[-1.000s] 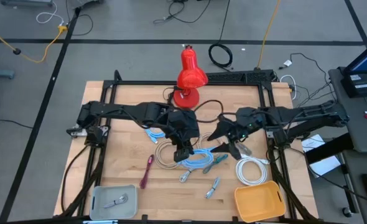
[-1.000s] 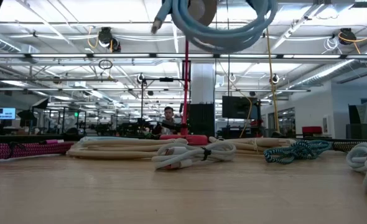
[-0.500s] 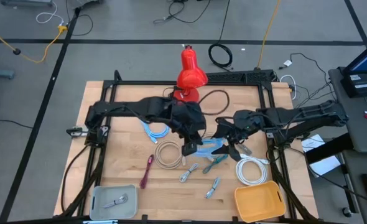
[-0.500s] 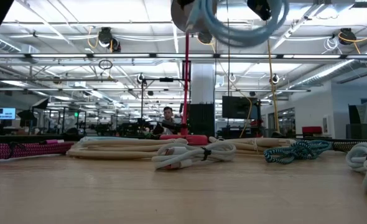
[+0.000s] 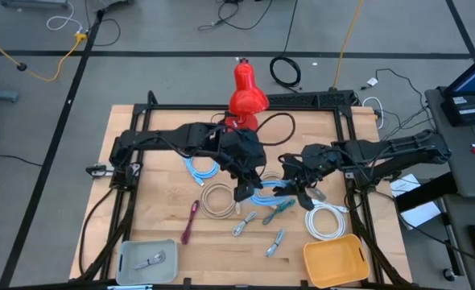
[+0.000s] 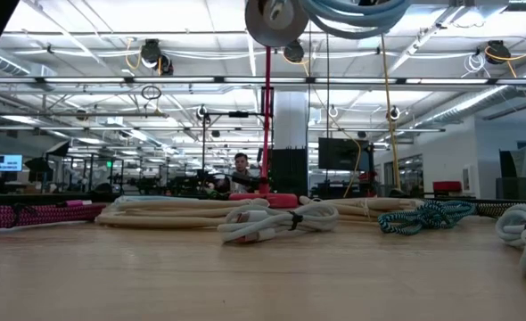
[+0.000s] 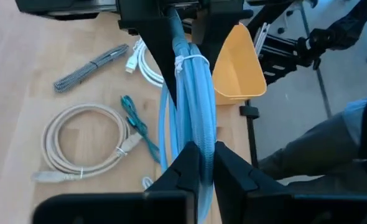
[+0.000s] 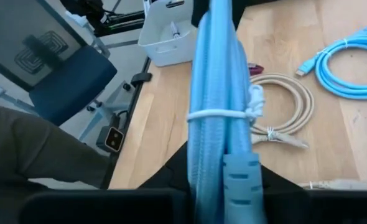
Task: Pick & Place USB Port
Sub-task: Put the top blue HDMI cable into the yellow bin
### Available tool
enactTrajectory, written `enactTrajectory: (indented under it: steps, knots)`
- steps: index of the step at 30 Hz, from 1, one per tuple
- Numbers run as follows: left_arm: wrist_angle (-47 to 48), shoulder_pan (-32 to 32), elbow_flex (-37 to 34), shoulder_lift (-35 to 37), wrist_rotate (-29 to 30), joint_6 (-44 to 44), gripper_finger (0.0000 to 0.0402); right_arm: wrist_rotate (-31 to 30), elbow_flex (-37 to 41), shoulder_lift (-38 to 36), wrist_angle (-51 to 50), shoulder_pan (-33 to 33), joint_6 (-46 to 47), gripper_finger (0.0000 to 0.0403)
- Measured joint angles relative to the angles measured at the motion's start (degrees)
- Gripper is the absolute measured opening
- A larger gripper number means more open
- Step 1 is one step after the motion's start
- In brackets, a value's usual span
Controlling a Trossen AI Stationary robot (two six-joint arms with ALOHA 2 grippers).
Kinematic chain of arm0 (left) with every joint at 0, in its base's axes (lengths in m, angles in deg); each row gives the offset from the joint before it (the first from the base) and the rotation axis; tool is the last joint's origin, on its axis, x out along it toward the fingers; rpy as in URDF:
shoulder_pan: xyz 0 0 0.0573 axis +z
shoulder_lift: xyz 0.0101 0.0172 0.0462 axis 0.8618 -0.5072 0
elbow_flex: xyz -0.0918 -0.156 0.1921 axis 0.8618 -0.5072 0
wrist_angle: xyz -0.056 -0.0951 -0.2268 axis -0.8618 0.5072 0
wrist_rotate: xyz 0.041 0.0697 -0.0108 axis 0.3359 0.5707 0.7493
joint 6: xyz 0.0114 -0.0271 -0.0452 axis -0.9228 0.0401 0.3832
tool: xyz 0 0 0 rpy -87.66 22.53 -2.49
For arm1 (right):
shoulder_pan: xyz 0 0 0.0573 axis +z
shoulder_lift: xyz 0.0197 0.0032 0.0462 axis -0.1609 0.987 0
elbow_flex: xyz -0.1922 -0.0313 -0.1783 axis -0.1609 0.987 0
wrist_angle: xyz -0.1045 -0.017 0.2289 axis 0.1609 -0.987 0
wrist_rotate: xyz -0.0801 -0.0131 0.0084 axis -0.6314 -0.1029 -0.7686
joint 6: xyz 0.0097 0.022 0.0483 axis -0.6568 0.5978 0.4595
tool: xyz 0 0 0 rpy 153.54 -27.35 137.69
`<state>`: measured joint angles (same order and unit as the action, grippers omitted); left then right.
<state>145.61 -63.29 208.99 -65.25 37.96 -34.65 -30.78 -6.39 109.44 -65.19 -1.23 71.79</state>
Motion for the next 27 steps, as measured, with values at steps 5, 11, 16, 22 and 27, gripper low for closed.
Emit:
enactTrajectory:
  steps: [5, 11, 16, 22, 27]
  knots:
    - [0.5, 0.0, 0.0, 2.8, -1.9, 4.8, 0.0102, -1.5, 0.0, -0.4, -1.9, 0.0, -1.7, 0.0040]
    - [-0.7, -1.2, 0.1, 7.6, 2.8, 12.2, 0.0127, -7.6, -1.6, -2.3, -8.5, -0.1, -7.5, 0.0040]
    - [-1.9, -2.5, 0.1, 10.1, 12.7, 21.1, 0.0130, -15.1, -7.0, -2.9, -21.0, 2.8, -19.4, 0.0040]
    - [-0.6, -4.8, 0.0, 7.9, 17.6, 33.3, 0.0130, -28.6, -12.1, -2.7, -28.2, 12.5, -23.2, 0.0040]
    - [-0.3, -7.3, -0.4, 5.6, 20.3, 39.8, 0.0130, -47.3, -14.3, 0.5, -30.3, 22.9, -21.6, 0.0040]
